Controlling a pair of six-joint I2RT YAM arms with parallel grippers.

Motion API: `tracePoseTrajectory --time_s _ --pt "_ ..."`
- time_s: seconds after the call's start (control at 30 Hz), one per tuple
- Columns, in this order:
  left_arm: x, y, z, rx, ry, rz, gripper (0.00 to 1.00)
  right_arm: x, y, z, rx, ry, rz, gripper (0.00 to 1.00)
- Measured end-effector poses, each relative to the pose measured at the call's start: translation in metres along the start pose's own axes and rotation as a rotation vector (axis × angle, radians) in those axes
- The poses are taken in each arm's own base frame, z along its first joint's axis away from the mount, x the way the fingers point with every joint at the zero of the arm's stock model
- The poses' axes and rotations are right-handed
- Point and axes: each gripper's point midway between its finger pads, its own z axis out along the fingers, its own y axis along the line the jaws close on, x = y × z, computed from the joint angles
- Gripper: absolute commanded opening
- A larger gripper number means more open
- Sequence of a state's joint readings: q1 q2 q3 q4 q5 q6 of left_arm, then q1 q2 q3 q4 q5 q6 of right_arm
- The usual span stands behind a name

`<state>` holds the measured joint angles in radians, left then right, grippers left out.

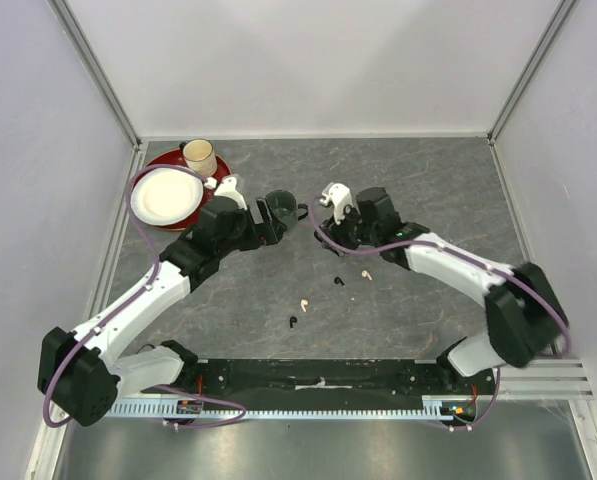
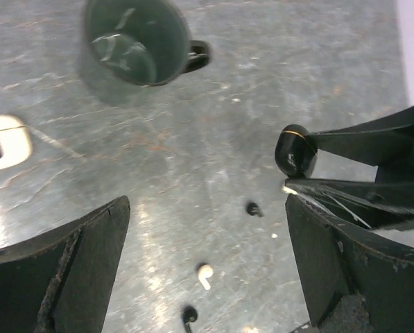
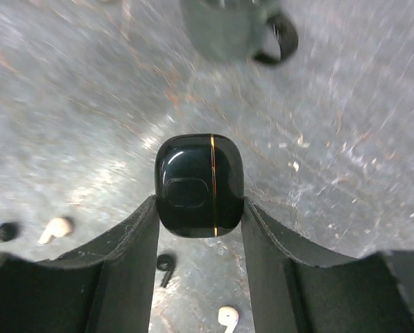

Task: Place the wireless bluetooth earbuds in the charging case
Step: Pick up the charging case at the center of the board.

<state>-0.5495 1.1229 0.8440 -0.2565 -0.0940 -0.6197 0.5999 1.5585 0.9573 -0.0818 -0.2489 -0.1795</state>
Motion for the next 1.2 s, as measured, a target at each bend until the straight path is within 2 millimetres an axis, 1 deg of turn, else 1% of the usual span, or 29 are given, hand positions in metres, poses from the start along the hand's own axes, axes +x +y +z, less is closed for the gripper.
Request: tracePoseTrajectory --time_s 0.07,0.17,0.23,0.3,0.4,0.53,0.73,0.93,1.03,1.07,1.1,1.2 --pt "0.000 -0.015 -0.001 0.082 0.016 -0.004 1.00 -0.029 0.011 -0.026 -0.028 -0.112 -0.024 0.18" --pt "-0.001 -0.039 -0.004 0.204 0.031 -0.003 1.00 -0.068 0.032 -0.061 -0.076 -0.257 -0.076 0.17" --pt "0.000 -0.050 -0.006 0.262 0.046 0.001 1.00 -0.083 0.045 -0.077 -0.106 -0.314 -0.107 0.17" --pt "0.002 -0.060 -0.007 0.312 0.070 0.004 1.00 -0.090 0.056 -0.089 -0.128 -0.345 -0.131 0.17" --pt "0.002 -0.073 -0.009 0.384 0.097 0.007 0.99 -0.093 0.066 -0.100 -0.141 -0.358 -0.159 0.15" --pt "0.000 -0.085 -0.015 0.451 0.104 -0.001 0.99 -0.092 0.068 -0.107 -0.132 -0.355 -0.176 0.13" --pt "-0.009 -0.095 -0.030 0.501 0.076 0.008 0.99 -0.079 0.066 -0.104 -0.121 -0.303 -0.170 0.11" --pt "-0.021 -0.101 -0.044 0.527 0.030 0.015 0.99 -0.078 0.066 -0.103 -0.119 -0.299 -0.169 0.11" --pt "-0.025 -0.112 -0.053 0.592 0.016 0.030 0.96 -0.078 0.066 -0.103 -0.124 -0.299 -0.169 0.11" --pt "-0.025 -0.116 -0.055 0.620 0.019 0.037 0.93 -0.078 0.067 -0.103 -0.127 -0.299 -0.170 0.11" --pt "-0.023 -0.119 -0.056 0.640 0.027 0.042 0.93 -0.078 0.067 -0.103 -0.130 -0.298 -0.170 0.11" --pt "-0.016 -0.123 -0.052 0.672 0.064 0.048 0.93 -0.078 0.070 -0.103 -0.142 -0.299 -0.171 0.11"
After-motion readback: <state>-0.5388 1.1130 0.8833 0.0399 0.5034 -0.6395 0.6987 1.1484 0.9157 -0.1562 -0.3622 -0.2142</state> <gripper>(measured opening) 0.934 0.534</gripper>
